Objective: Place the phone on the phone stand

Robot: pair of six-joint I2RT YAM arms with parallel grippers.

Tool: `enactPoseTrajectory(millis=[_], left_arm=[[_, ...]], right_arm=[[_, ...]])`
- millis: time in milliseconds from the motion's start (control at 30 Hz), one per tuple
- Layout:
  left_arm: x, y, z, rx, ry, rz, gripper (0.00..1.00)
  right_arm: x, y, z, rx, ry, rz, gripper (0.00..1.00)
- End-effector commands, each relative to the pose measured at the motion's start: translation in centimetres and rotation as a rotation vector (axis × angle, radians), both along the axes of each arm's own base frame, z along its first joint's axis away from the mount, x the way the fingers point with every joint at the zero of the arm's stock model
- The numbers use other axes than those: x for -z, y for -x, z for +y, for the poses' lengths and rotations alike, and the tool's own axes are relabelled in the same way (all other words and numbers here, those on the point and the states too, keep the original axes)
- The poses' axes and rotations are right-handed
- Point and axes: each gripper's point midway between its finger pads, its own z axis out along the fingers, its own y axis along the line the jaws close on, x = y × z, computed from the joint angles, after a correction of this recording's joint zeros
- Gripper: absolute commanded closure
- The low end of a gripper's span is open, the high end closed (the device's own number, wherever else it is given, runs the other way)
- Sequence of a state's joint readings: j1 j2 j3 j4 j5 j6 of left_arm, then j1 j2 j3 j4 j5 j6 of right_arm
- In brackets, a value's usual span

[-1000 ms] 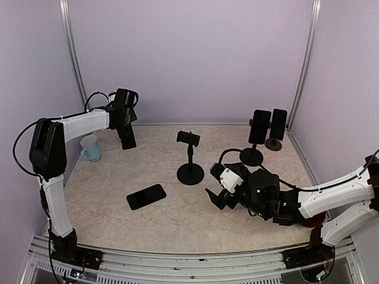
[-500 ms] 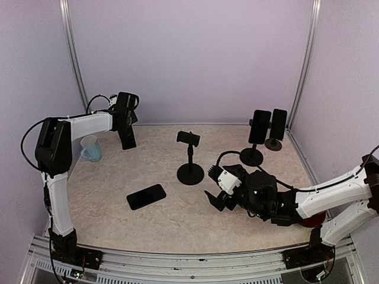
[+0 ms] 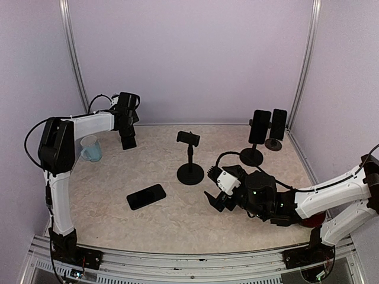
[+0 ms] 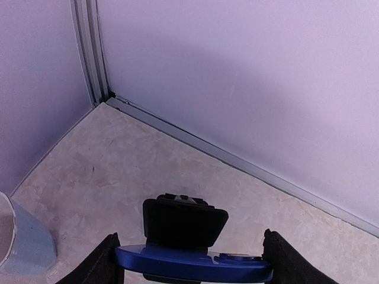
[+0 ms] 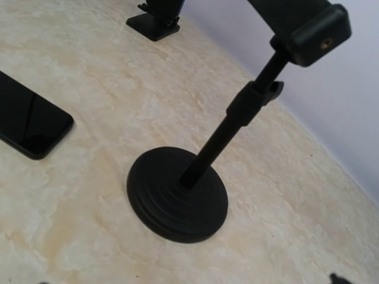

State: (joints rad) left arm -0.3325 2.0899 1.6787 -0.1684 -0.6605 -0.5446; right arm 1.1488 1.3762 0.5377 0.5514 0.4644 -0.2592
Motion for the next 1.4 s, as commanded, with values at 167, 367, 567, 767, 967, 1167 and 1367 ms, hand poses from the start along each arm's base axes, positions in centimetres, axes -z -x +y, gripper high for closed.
enactPoseTrajectory(millis=[167, 367, 567, 767, 967, 1167, 1367], left_arm=[[-1.11, -1.20, 0.25, -0.020, -0.007, -0.039, 0.64], [-1.23, -1.03, 0.42, -0.032, -0.012, -0.038, 0.64], [-1.62, -1.12, 0.47, -0.037, -0.010, -0.052, 0.64], [-1.43, -1.13, 0.23, -0.029, -0.019, -0.044, 0.64], [-0.88, -0.87, 0.46, -0.044, -0.037, -0.028, 0.64], [-1.25, -0.75, 0.62, -0.053, -0.048, -0.041, 0.64], [-0.87, -1.02, -0.04, -0.028, -0.040, -0.034, 0.63]], right_arm=[[-0.82, -0.47, 0.39, 0.005, -0.036, -0.006, 0.00], [-0.65, -0.54, 0.45, 0.006, -0.032, -0.004, 0.00], [-0.53, -0.58, 0.48, 0.007, -0.028, -0.004, 0.00], [-0.40, -0.71, 0.53, 0.008, -0.025, -0.002, 0.00], [-0.23, -0.78, 0.72, 0.005, -0.021, 0.002, 0.00], [-0.21, -0.73, 0.68, 0.003, -0.020, 0.003, 0.00], [-0.28, -0.70, 0.56, 0.005, -0.023, 0.003, 0.00]])
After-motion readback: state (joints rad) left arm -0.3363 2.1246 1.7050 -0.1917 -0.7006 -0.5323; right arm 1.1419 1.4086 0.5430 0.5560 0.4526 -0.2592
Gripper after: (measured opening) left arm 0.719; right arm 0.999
